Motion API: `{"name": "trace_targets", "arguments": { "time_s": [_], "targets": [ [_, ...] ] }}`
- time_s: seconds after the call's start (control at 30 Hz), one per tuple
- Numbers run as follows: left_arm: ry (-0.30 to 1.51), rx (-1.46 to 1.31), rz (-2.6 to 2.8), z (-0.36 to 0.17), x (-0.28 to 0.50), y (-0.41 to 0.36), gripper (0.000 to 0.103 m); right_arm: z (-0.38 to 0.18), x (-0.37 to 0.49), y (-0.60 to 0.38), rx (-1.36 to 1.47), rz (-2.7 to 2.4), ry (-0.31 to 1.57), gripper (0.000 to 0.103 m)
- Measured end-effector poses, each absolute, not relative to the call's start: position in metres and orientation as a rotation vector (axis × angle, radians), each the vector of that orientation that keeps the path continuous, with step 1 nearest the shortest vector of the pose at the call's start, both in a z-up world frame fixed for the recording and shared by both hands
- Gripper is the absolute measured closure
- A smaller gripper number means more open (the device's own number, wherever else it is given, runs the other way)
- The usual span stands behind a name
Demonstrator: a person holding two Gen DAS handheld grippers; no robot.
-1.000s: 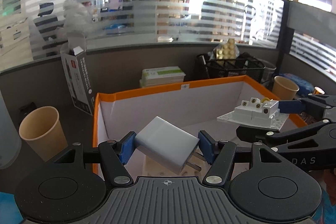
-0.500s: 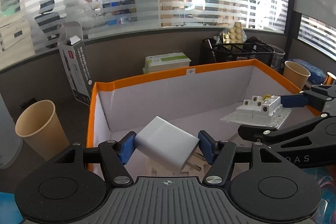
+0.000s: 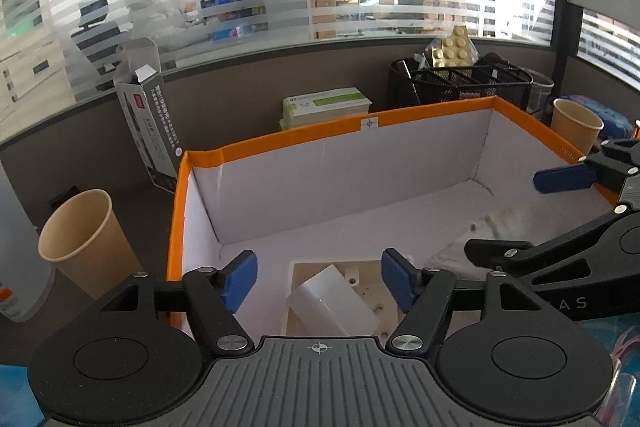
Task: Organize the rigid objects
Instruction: 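Open the left gripper dropping the charger while the right releases the socket panel into the box, then move both grippers from the orange box back down to the mat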
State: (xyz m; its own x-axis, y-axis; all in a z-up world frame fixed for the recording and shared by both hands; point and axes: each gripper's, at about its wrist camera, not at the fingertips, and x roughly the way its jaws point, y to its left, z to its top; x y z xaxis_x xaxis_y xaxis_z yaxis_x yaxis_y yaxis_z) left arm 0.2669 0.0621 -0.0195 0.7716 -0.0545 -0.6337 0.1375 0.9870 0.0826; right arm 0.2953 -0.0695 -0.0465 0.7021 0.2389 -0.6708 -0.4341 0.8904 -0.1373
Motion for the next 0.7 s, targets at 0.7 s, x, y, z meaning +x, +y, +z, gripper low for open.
{"name": "trace_targets", "arguments": {
  "time_s": [0.7],
  "targets": [
    [0.488, 0.082, -0.02, 0.041, 0.175, 0.099, 0.0, 0.016, 0.192, -0.112, -0.155, 0.394, 0.427, 0.0]
  ]
}}
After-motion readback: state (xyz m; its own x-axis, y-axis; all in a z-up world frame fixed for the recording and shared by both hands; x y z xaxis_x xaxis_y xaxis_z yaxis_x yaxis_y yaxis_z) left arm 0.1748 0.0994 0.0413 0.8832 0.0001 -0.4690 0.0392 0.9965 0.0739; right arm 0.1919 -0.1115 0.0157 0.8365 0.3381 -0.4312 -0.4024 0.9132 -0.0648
